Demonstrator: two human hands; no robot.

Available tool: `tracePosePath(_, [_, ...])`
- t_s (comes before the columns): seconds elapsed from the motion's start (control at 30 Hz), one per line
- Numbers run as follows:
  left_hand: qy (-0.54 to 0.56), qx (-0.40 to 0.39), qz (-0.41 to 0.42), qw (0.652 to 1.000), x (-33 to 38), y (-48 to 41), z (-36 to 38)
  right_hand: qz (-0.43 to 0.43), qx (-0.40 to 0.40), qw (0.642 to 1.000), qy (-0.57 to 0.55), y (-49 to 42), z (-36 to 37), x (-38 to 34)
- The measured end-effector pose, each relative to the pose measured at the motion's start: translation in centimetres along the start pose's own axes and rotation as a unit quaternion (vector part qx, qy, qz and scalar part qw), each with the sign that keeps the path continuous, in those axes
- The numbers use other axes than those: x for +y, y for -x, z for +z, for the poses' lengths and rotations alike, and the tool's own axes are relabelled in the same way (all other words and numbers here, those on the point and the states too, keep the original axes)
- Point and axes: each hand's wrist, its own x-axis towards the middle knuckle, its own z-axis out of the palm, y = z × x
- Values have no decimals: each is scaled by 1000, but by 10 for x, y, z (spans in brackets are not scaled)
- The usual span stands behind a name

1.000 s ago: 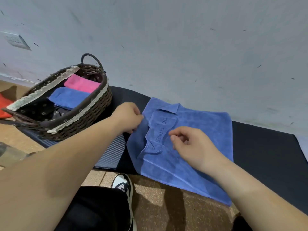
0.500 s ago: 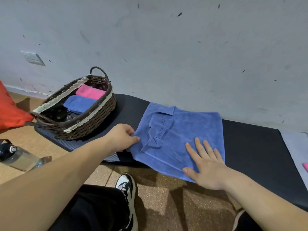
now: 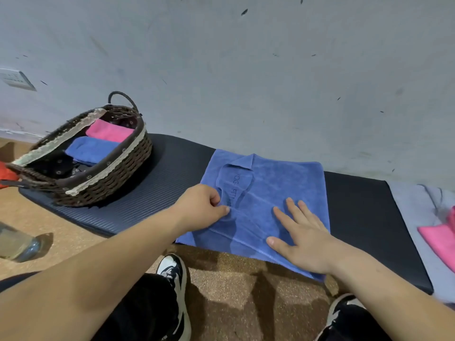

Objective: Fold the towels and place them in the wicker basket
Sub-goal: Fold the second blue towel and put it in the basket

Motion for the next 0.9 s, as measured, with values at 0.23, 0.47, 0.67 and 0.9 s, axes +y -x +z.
tracePosePath(0.23, [144, -16, -66, 987, -18, 11, -25, -5, 17, 1000, -2, -12, -7, -13])
tracePosePath(0.47, [4, -16, -66, 998, -55, 13, -28, 9, -29, 999, 43, -24, -2, -28])
tracePosePath(0.67, [-154, -31, -40, 987, -50, 6, -37, 15, -37, 998, 52, -25, 0, -29])
tracePosePath(0.9, [-145, -8, -11, 989, -32, -17, -52, 49, -92, 991, 89, -13, -3, -26])
